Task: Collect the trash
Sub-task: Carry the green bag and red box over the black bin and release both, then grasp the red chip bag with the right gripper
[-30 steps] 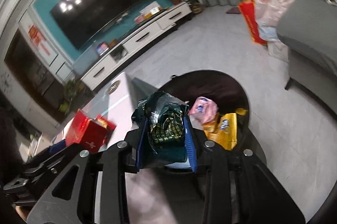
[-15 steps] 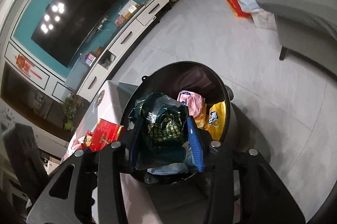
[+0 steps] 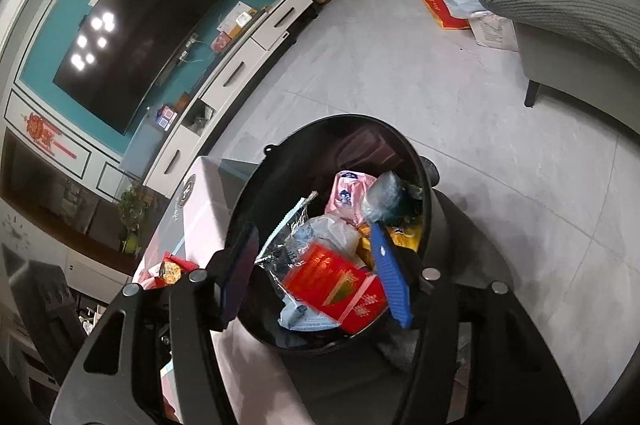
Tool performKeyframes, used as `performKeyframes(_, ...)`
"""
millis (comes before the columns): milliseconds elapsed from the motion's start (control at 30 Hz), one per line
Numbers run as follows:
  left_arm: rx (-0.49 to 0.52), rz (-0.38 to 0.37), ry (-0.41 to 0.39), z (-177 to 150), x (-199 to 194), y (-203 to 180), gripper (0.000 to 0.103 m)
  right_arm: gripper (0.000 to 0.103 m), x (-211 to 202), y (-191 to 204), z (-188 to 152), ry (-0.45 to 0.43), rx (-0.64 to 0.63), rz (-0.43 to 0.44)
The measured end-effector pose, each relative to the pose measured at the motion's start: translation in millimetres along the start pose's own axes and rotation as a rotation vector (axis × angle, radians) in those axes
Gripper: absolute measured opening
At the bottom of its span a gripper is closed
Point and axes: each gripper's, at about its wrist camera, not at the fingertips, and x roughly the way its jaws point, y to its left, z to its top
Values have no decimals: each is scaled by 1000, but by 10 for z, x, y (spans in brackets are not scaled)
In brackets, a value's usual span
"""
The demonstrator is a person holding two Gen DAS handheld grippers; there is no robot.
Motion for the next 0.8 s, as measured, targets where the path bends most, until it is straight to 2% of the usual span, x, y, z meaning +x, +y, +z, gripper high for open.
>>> performKeyframes(133, -12, -16, -10, -151, -161, 50, 95, 58, 8, 46, -10, 3, -16, 10)
performKeyframes(300, 21, -22, -53, -486, -530, 128, 97, 58, 11, 175, -78, 10, -71, 13)
performKeyframes(500, -59, -27, -81, -811, -936, 512, 97, 58, 98, 472, -249, 42, -172, 14)
performKeyframes(633, -114, 7, -109, -1022, -1222, 863, 98, 59, 185, 747, -416, 73, -259, 24)
performKeyframes(800, -192, 93, -126, -1331, -1539, 1394, 99, 60, 329, 1129, -683, 132, -367, 57)
